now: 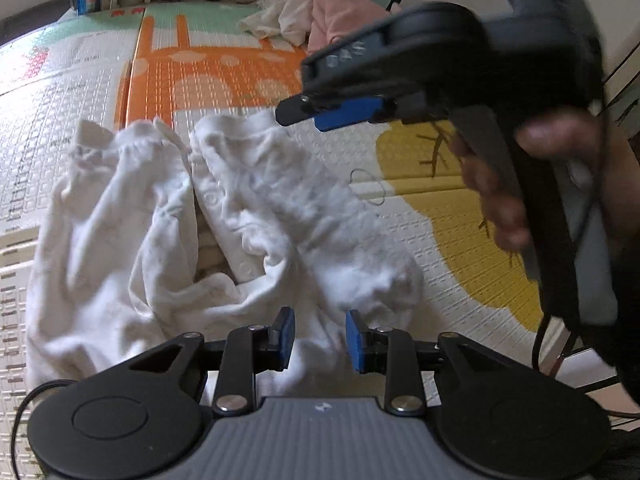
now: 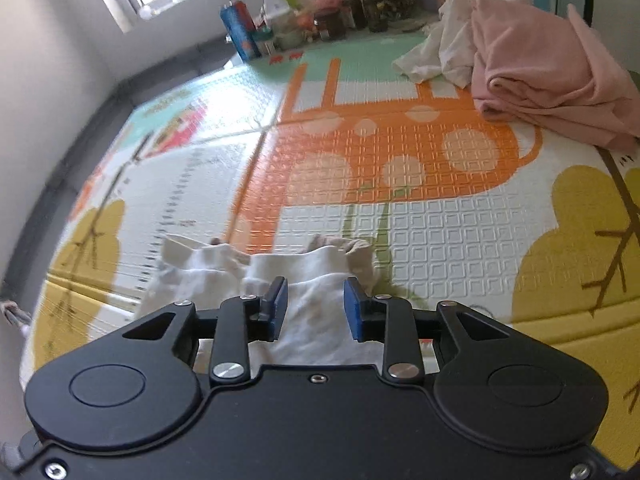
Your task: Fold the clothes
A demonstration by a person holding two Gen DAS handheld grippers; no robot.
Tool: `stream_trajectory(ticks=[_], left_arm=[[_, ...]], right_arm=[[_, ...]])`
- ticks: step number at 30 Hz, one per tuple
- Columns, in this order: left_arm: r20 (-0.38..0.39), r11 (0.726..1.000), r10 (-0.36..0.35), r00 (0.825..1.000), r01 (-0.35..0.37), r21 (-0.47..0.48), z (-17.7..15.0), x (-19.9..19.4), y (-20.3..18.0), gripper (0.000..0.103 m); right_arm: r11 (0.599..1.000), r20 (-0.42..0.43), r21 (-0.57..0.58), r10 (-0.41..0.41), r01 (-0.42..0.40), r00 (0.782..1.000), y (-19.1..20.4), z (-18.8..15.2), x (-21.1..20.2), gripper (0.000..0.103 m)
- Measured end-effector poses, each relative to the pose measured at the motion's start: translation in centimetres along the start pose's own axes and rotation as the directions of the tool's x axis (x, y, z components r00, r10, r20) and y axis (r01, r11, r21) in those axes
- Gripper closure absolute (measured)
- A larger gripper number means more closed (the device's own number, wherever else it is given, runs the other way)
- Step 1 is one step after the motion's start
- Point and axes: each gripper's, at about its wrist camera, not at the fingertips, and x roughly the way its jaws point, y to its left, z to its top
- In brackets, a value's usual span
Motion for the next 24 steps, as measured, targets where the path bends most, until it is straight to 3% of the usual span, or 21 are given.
stream_trajectory(ticks=[10, 12, 14, 20, 24], left_arm=[[-0.047, 0.999, 0.021, 0.999, -0.022, -0.036, -0.6, 1.8, 1.4, 0.070], [-0.051, 0.999, 0.019, 0.999, -0.022, -0.044, -0.6, 1.8, 1.4, 0.070], [-0.054, 0.999, 0.013, 0.998, -0.016, -0.049, -0.6, 1.8, 1.5, 0.070], [-0.056, 0.999, 0.011, 0.998, -0.014, -0.050, -0.6, 1.7, 1.7, 0.070], [-0.057, 0.998, -0.003, 0.998, -0.001, -0.063, -0.7, 1.8, 2.1, 0.070]], right_arm=[[0.999, -0.059, -0.038, -0.002, -0.001, 0.998, -0.2, 0.8, 4.7, 0.069], [0.999, -0.068, -0.049, -0.011, 0.008, 0.998, -0.1, 0.8, 5.3, 0.086], [0.998, -0.071, -0.054, -0.020, 0.016, 0.997, -0.1, 0.9, 5.6, 0.092], [0.997, -0.009, 0.023, -0.068, 0.068, 0.998, -1.1, 1.6, 4.5, 0.095], [0.993, -0.021, 0.068, -0.095, 0.096, 0.995, -1.8, 1.9, 5.1, 0.095]])
